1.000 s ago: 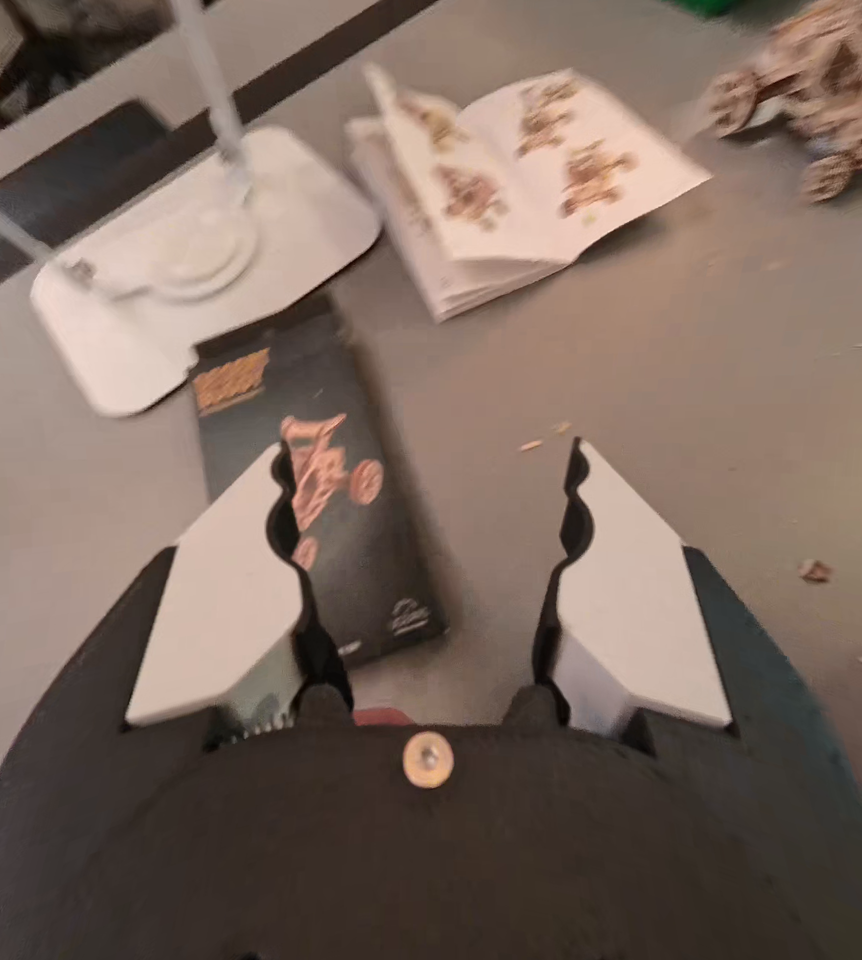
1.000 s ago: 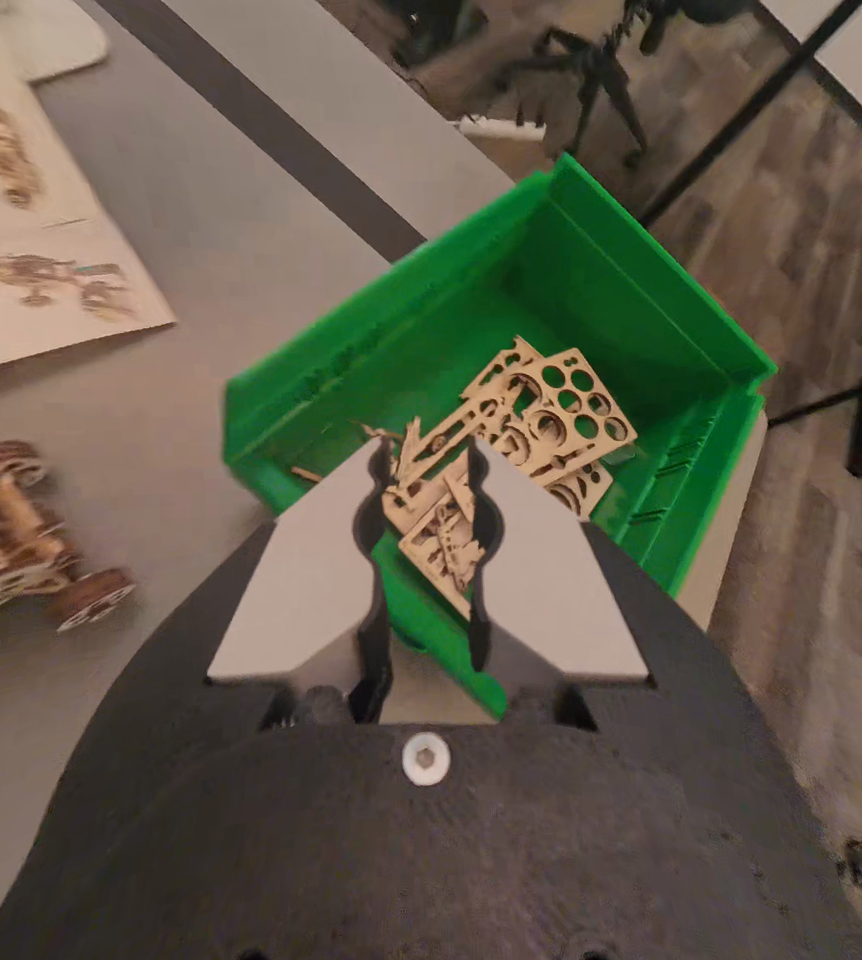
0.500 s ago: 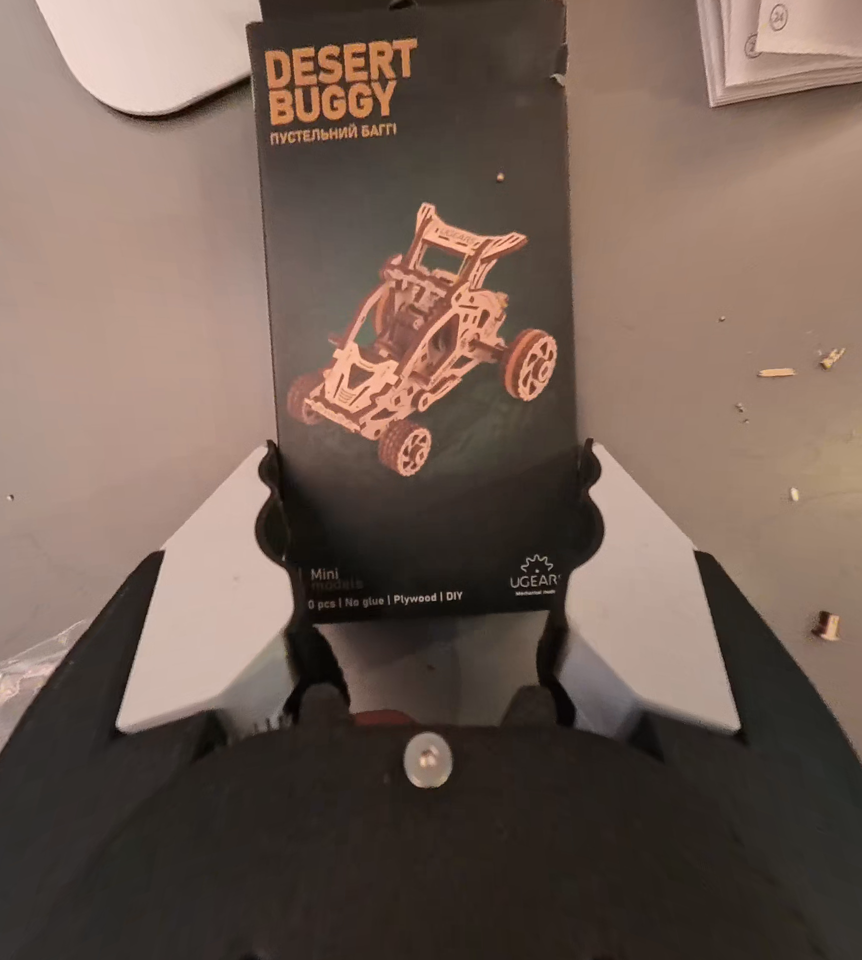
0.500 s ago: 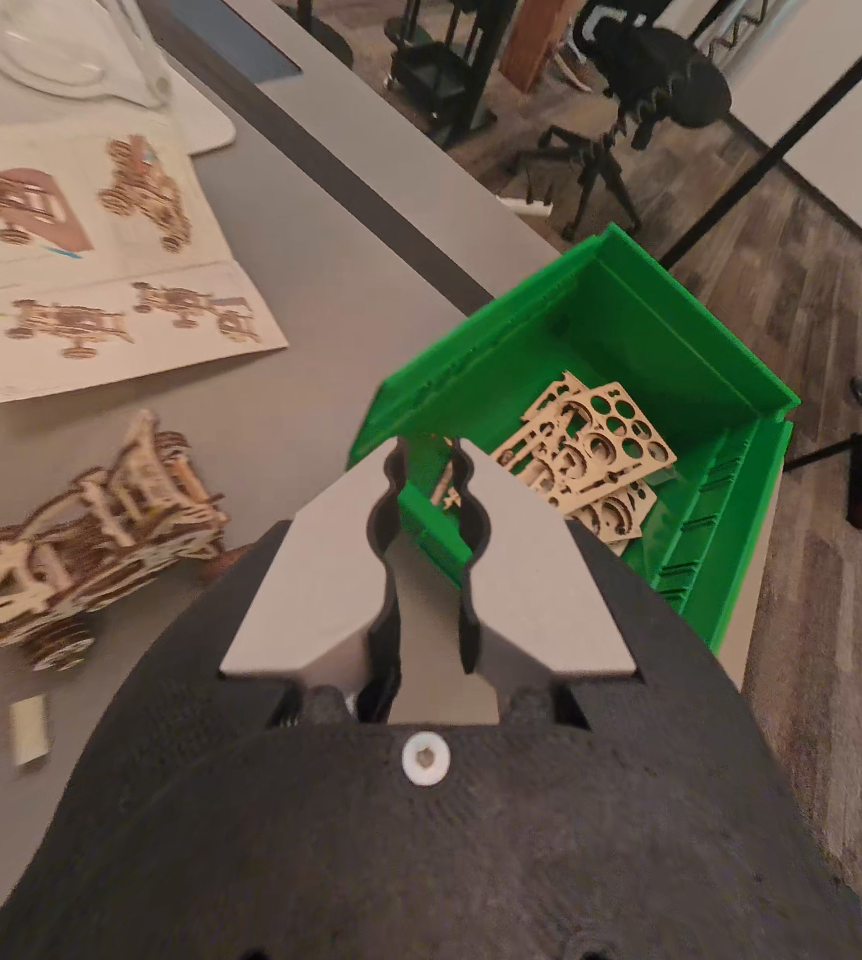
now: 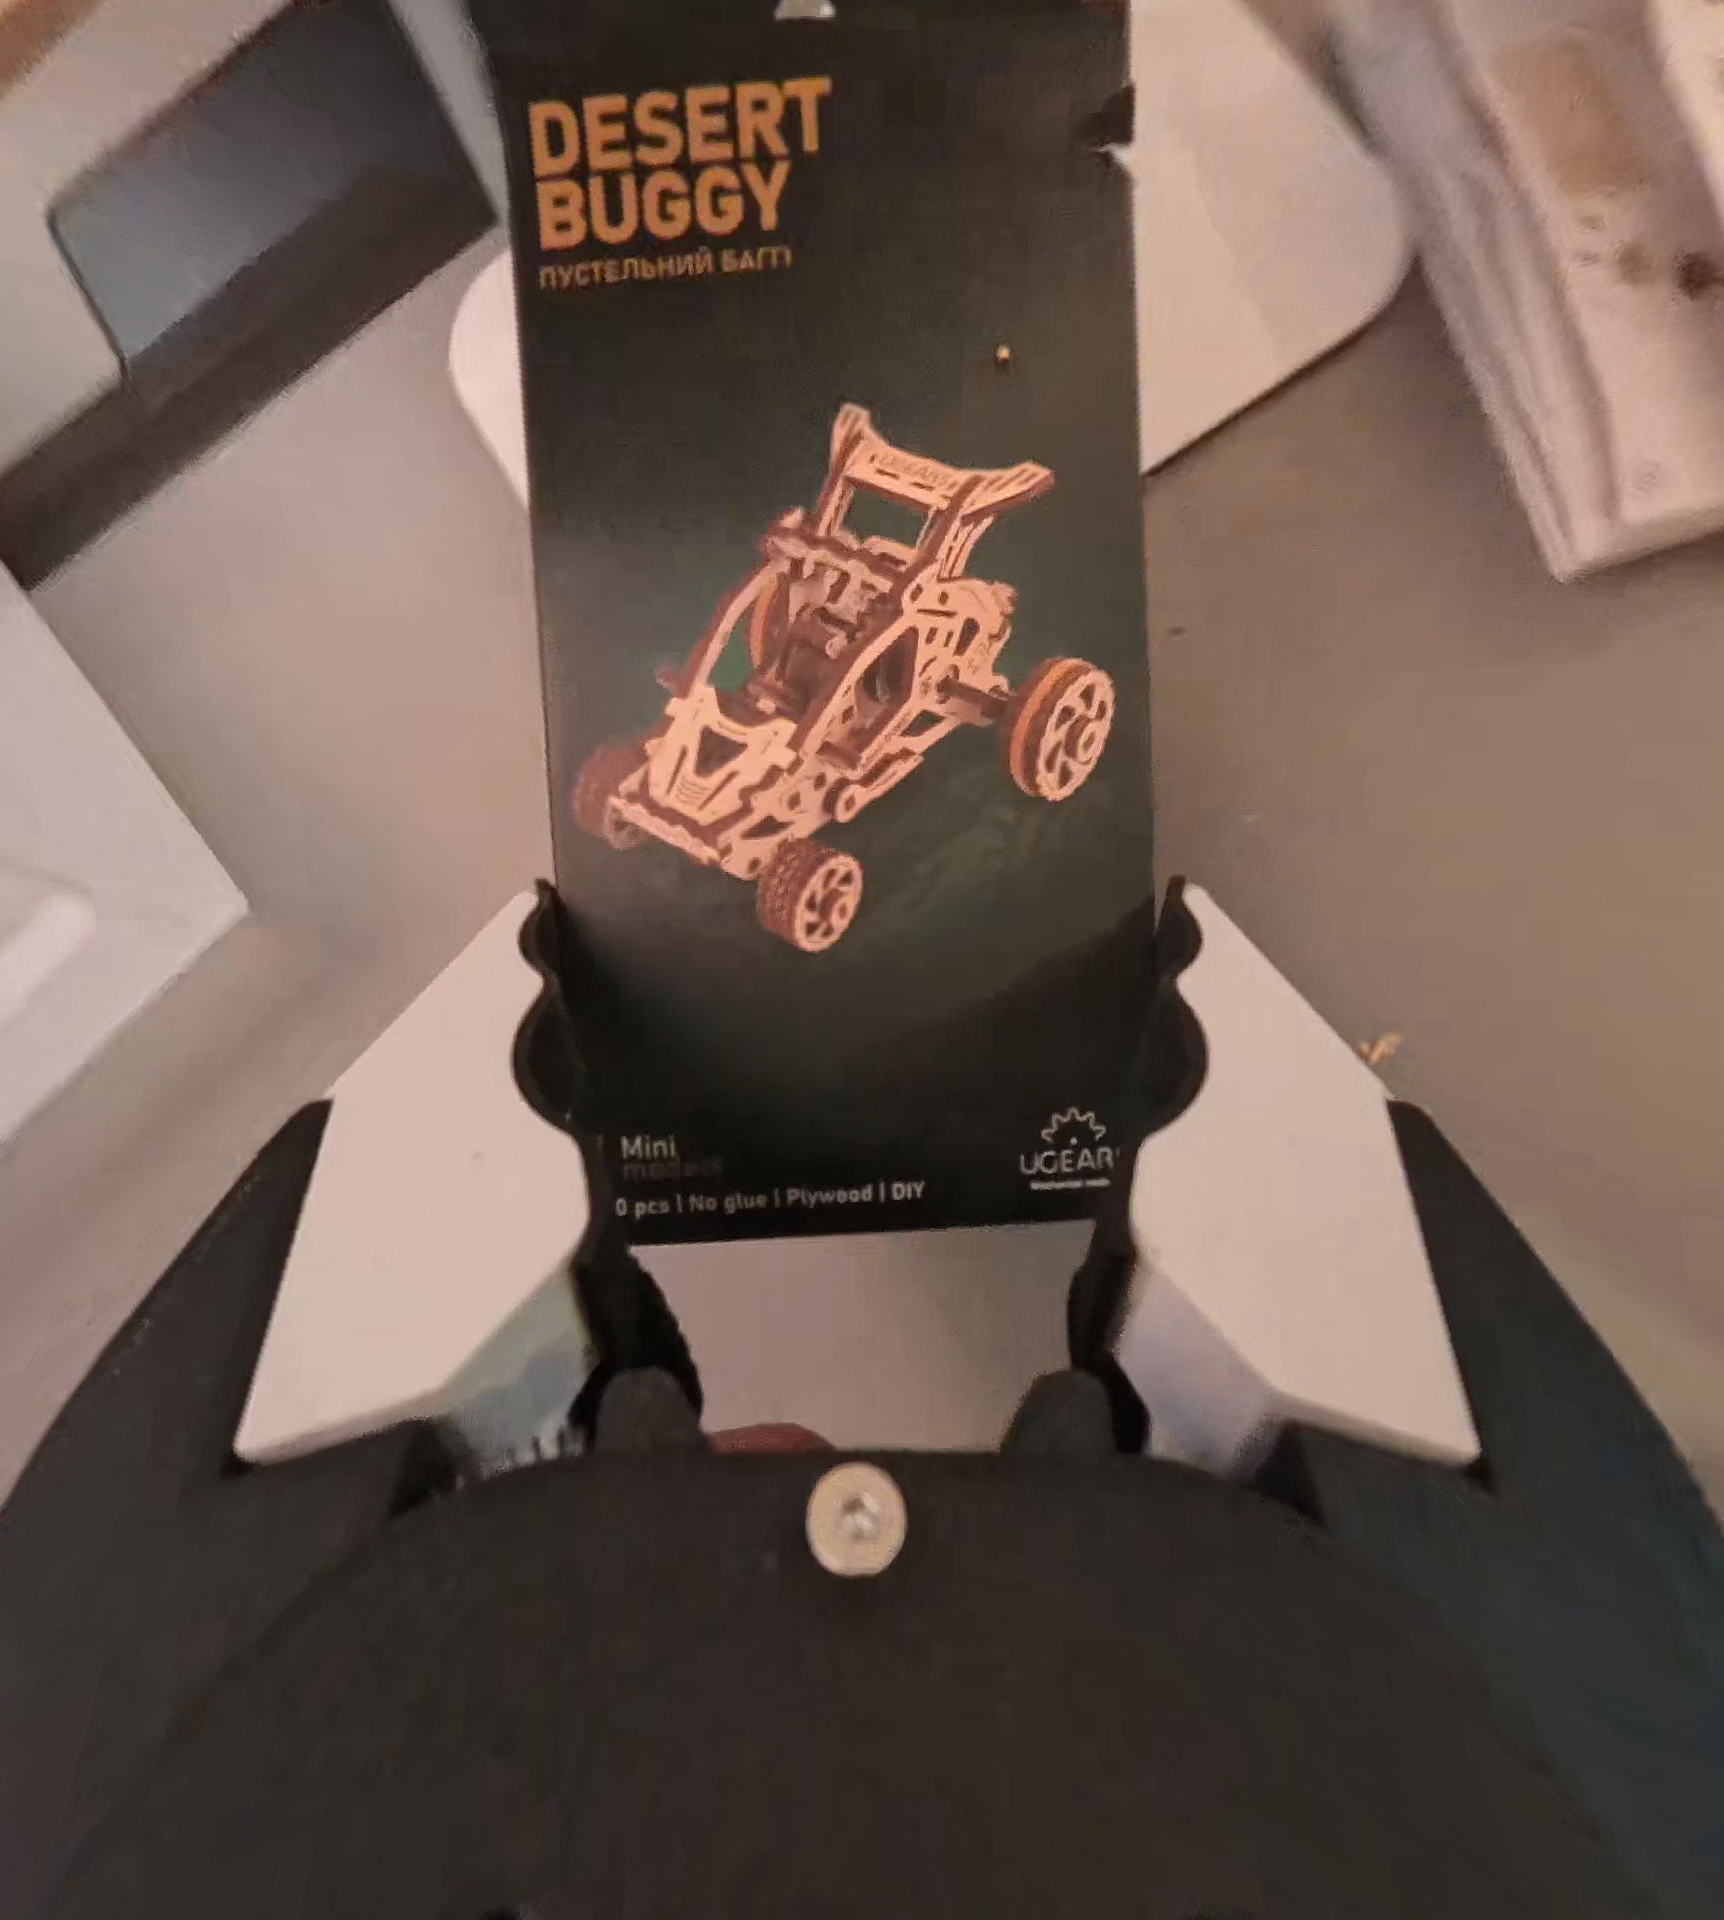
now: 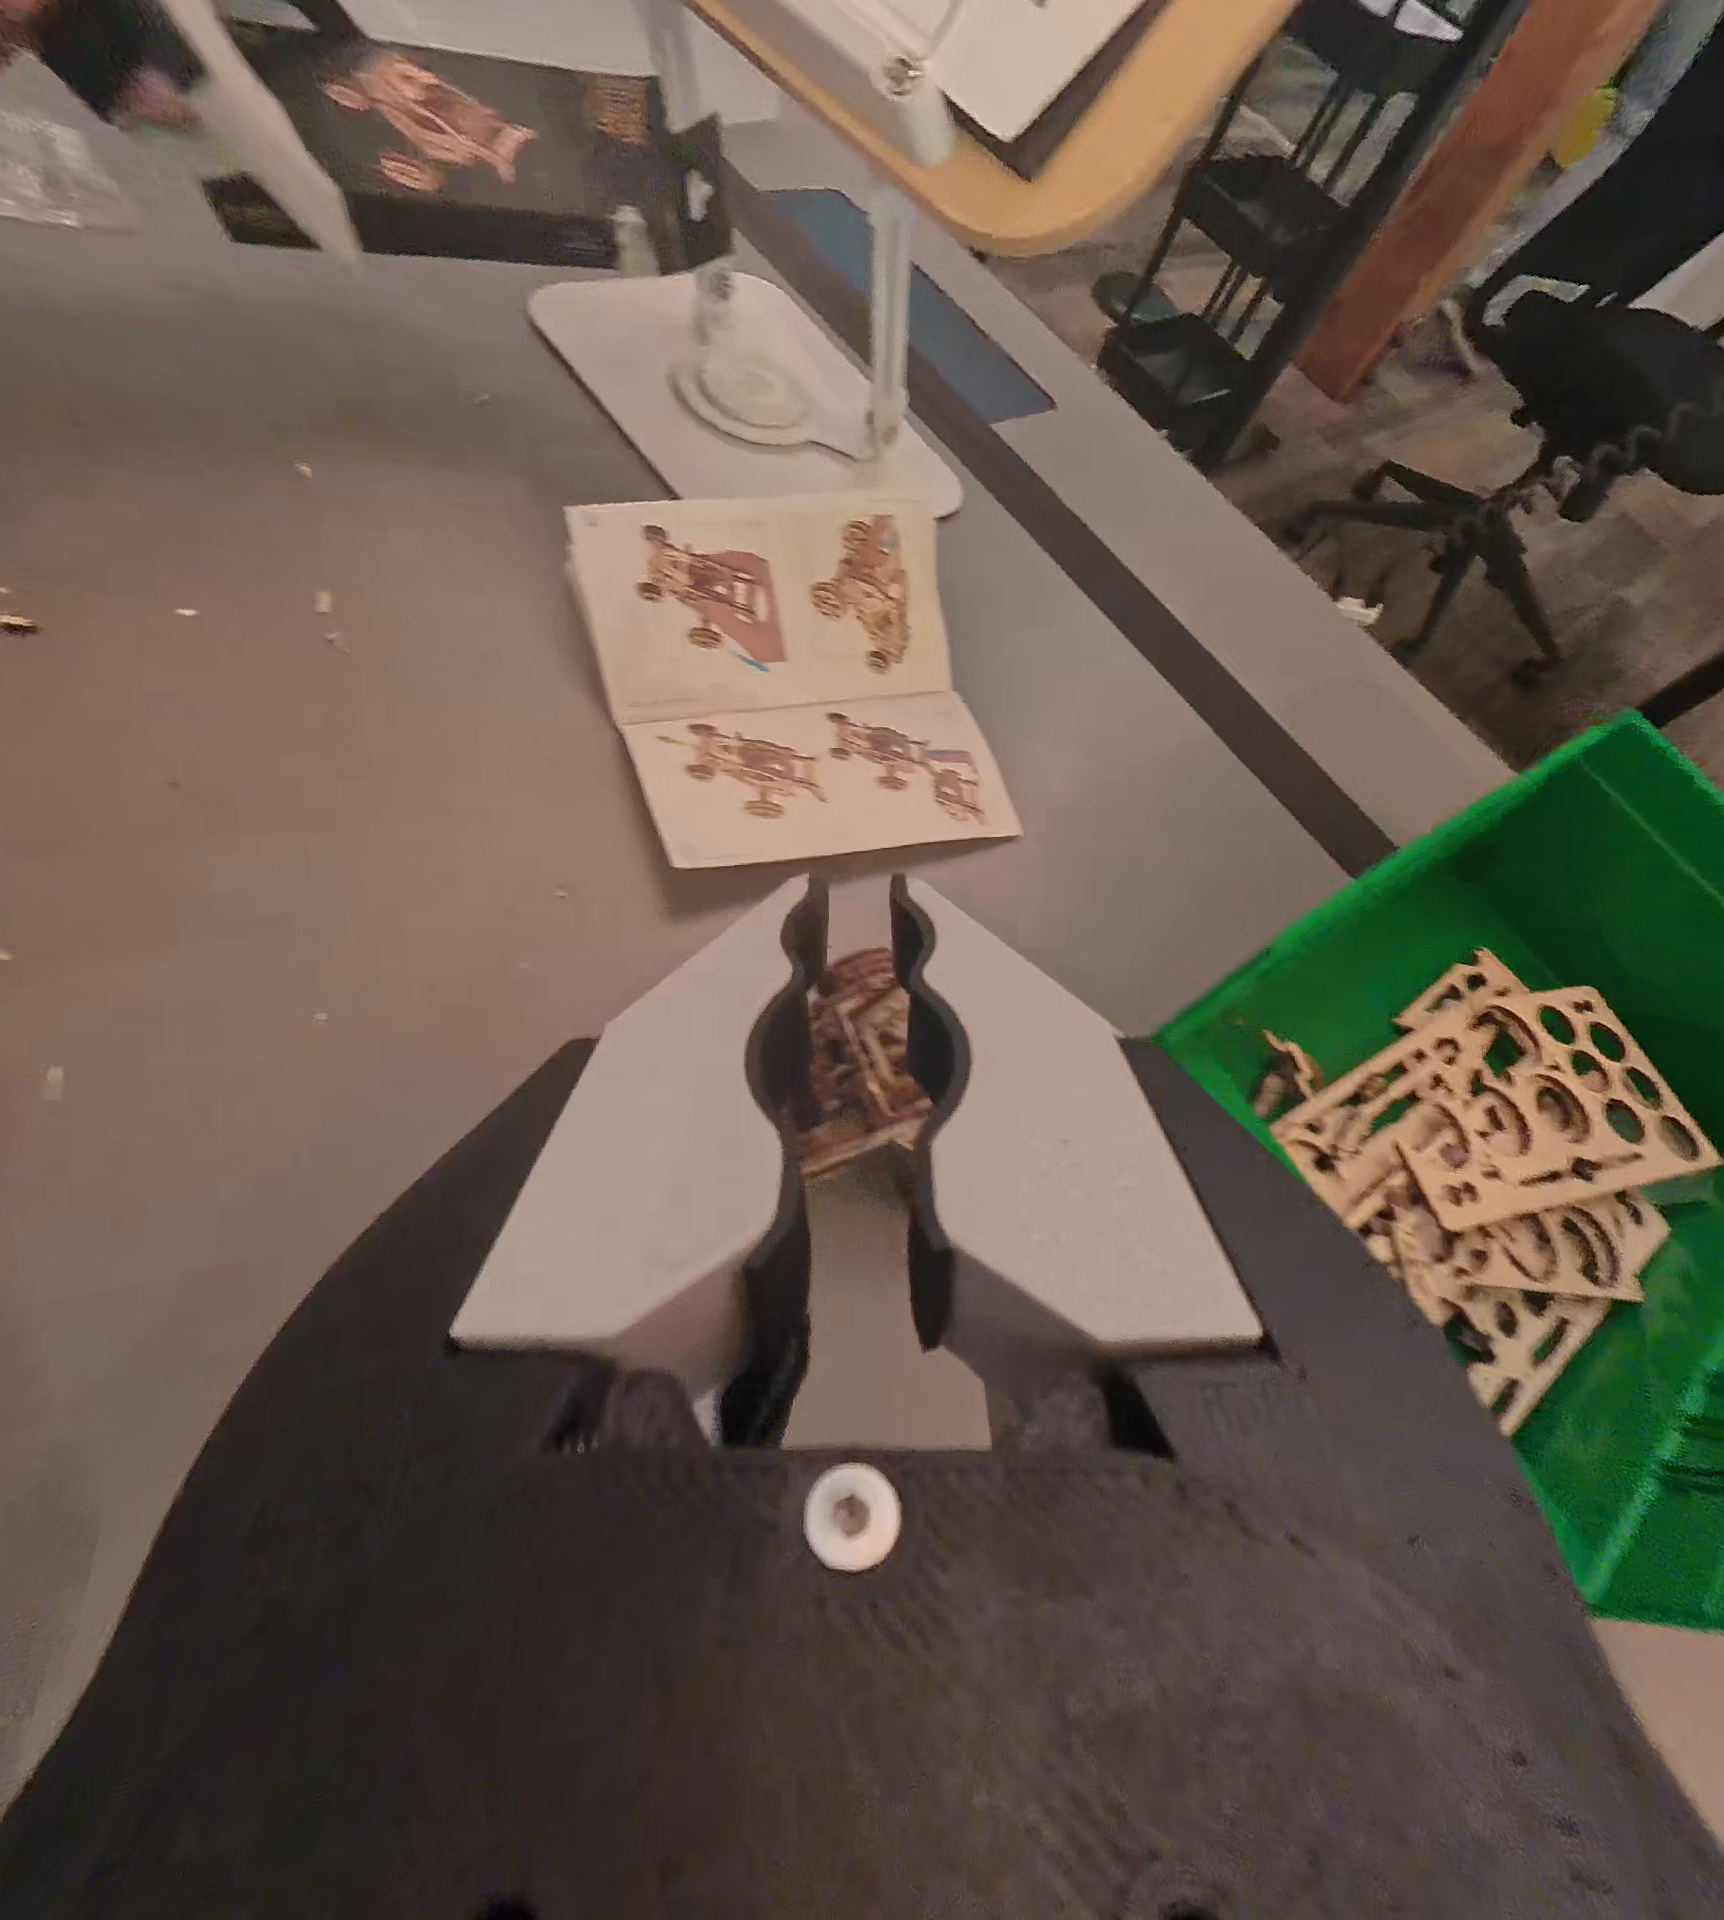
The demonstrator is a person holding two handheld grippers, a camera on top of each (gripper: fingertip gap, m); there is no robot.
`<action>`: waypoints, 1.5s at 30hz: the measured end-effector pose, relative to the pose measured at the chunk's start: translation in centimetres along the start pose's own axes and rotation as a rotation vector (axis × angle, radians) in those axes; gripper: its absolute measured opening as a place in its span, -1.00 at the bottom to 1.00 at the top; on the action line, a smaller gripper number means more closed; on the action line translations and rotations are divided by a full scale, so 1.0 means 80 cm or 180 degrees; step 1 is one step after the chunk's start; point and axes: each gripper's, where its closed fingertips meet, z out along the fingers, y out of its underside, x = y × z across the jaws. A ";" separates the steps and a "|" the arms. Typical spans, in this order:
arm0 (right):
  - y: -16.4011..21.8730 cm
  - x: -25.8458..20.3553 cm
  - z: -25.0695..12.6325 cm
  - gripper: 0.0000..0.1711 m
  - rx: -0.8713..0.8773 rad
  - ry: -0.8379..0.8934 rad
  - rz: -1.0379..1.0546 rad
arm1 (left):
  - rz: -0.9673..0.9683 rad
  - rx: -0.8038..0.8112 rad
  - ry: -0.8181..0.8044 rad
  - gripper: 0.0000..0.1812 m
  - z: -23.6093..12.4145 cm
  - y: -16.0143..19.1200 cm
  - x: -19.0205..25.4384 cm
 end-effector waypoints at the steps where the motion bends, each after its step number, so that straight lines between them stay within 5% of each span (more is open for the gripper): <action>1: -0.002 -0.011 0.005 -0.89 -0.0034 -0.0047 0.0005 | -0.0192 -0.0051 0.0011 0.21 0.008 0.005 0.002; 6: -0.011 -0.058 0.033 -0.90 -0.0166 -0.0267 -0.0028 | -0.0881 -0.0253 0.0068 0.21 0.051 0.034 0.043; 12: -0.017 -0.108 0.078 -0.85 -0.0311 -0.0538 -0.0100 | -0.1464 0.0104 -0.0160 0.21 0.042 0.038 0.045; 18: -0.011 -0.136 0.165 -0.50 -0.0679 -0.0572 -0.0238 | -0.1561 0.0263 -0.0240 0.39 0.038 0.024 0.044; 20: -0.003 -0.140 0.194 -0.56 -0.0875 -0.0503 -0.0411 | -0.1399 0.0440 -0.0323 0.37 0.021 0.013 0.047; 25: 0.010 -0.144 0.209 -0.64 -0.1080 -0.0428 -0.0338 | -0.0541 0.0799 0.0327 -0.01 -0.006 -0.066 0.145; 30: 0.046 -0.159 0.165 -0.55 -0.0996 -0.0414 0.0258 | -0.0244 0.0569 0.1061 -0.15 0.046 -0.123 0.223; 34: 0.064 -0.169 0.142 -0.48 -0.0906 -0.0542 0.0853 | -0.0347 -0.0003 0.1402 -0.45 0.107 -0.113 0.247; 36: 0.067 -0.176 0.137 -0.45 -0.0862 -0.0637 0.1071 | -0.0350 0.0066 0.1502 -0.93 0.114 -0.113 0.253; 37: 0.069 -0.177 0.136 -0.43 -0.0843 -0.0680 0.1168 | -0.0380 0.0070 0.1557 -1.00 0.114 -0.111 0.257; 45: 0.081 -0.186 0.121 -0.44 -0.0768 -0.0874 0.1497 | -0.0660 0.0195 0.1610 -1.00 0.077 -0.071 0.254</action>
